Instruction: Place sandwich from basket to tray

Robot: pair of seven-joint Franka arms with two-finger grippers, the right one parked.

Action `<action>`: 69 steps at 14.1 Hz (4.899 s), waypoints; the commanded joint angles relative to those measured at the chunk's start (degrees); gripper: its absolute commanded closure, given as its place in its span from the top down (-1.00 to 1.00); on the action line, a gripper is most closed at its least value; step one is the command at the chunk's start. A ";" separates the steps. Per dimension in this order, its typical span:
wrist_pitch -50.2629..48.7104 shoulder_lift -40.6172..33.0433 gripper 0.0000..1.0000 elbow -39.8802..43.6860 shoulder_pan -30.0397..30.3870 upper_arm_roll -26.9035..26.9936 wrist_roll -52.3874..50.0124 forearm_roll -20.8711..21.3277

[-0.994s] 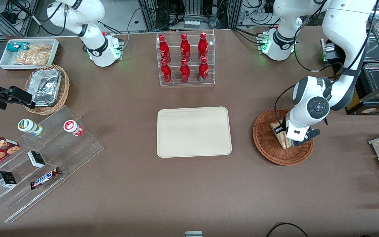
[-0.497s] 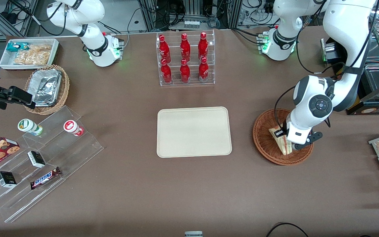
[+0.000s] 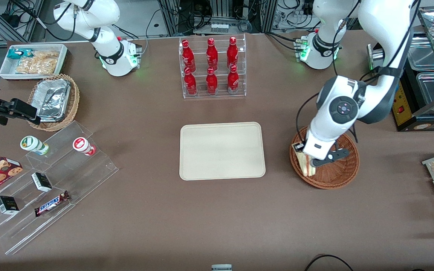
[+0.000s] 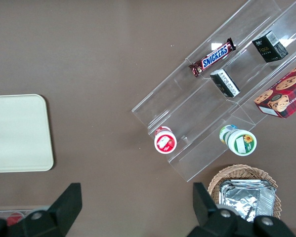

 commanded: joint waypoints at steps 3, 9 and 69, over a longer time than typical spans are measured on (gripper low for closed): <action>-0.75 0.85 -0.69 1.52 -0.29 -7.07 2.54 1.16; -0.75 7.70 -0.69 7.75 -6.52 -9.37 0.99 0.63; -40.38 -18.03 1.00 19.98 1.45 12.16 31.03 -3.49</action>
